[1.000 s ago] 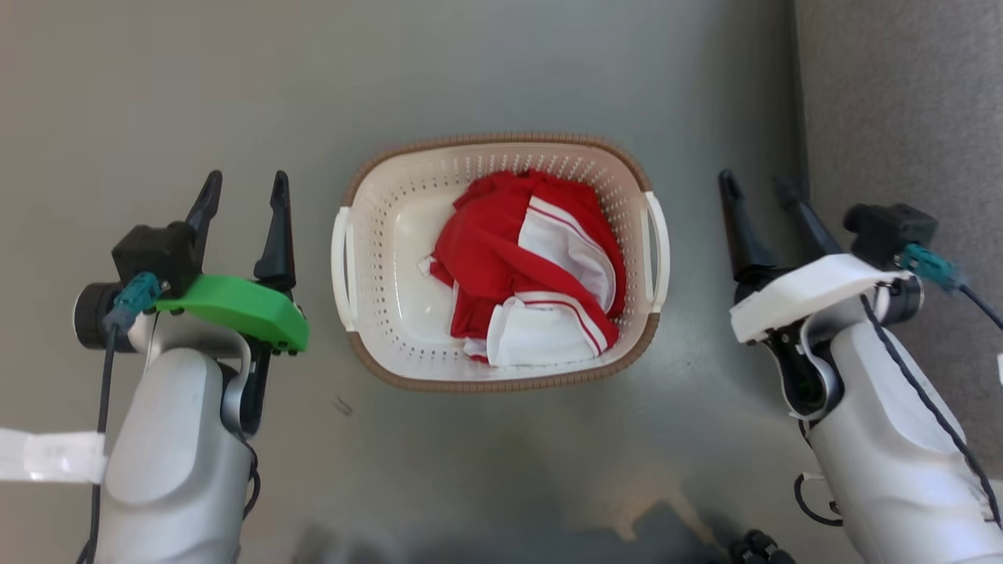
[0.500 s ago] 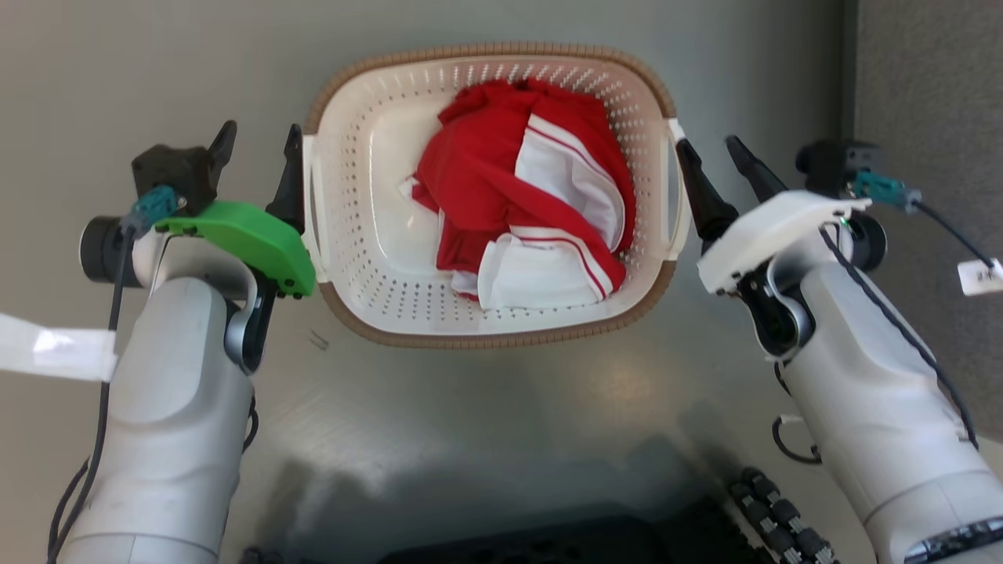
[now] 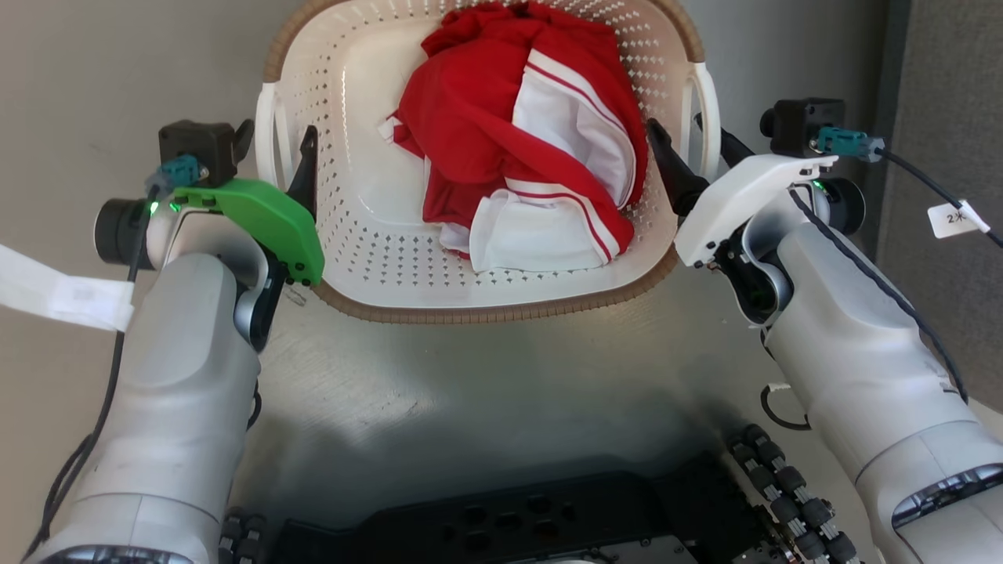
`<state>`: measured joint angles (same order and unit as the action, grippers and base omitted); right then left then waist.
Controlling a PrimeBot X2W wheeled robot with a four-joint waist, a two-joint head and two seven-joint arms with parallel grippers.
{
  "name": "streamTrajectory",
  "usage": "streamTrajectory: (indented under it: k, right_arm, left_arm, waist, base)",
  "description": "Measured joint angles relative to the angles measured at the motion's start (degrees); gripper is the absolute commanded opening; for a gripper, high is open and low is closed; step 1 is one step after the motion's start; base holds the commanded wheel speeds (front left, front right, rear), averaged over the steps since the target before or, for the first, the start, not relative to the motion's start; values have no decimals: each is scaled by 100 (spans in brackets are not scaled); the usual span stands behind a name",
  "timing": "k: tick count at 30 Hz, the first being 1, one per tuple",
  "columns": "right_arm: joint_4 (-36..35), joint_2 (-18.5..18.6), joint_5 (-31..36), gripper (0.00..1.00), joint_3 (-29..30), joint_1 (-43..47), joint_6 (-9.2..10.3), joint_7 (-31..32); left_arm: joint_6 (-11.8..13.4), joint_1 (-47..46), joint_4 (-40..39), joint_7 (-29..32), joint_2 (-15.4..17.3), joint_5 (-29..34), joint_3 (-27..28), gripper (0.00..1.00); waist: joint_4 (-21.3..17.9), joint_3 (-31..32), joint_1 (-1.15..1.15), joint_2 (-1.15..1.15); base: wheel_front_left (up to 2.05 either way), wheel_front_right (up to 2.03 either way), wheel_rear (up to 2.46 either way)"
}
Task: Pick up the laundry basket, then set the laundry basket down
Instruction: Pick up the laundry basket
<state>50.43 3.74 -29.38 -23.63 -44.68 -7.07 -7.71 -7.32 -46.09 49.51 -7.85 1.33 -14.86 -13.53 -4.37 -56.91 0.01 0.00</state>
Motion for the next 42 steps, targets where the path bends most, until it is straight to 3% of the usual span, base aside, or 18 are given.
streamTrajectory:
  k: [6, 7, 9, 10, 11, 12, 15, 29, 42]
  right_arm:
    - [274, -8, -199, 100, -159, -171, -1, -11]
    - [302, -2, -214, 90, -182, -188, -7, -34]
    - [350, -1, -255, 42, -254, -221, -7, -69]
    - [370, -4, -266, 24, -286, -245, -7, -82]
    - [382, -5, -289, 18, -314, -279, -7, -85]
    - [386, -15, -297, 0, -350, -316, -9, -112]
    - [472, -79, -383, 0, -434, -417, 62, -179]
    - [801, -78, -879, 0, -814, -401, 62, -363]
    - [1000, -47, -1282, 0, -1158, -288, 62, -286]
  left_arm:
    - [-24, -151, 208, -70, 42, -69, -82, 100]
    - [-25, -180, 242, -74, 41, -73, -105, 89]
    - [-25, -242, 314, -80, 33, -111, -138, 46]
    - [-25, -282, 344, -103, 22, -111, -160, 31]
    - [-25, -314, 364, -129, 20, -126, -183, 24]
    - [-27, -338, 375, -130, 5, -159, -224, 0]
    - [-57, -381, 415, -211, -126, -255, -333, 0]
    - [-56, -439, 928, -343, -126, -579, -756, 0]
    - [-55, -342, 1149, -231, -118, -1172, -1292, 0]
  waist:
    - [10, -141, 0, 0]
    - [13, -148, 0, 0]
    - [19, -158, -1, 0]
    - [22, -161, -1, 0]
    - [24, -163, 0, 0]
    - [24, -163, -1, 0]
    - [23, -147, 0, 0]
    - [-2, 238, 0, 0]
    - [-26, 1070, -1, 0]
  base:
    - [0, 0, 0]
    - [0, 0, 0]
    - [0, 0, 0]
    - [0, 0, 0]
    - [0, 0, 0]
    - [0, 0, 0]
    - [0, 0, 0]
    - [0, 0, 0]
    - [0, 0, 0]
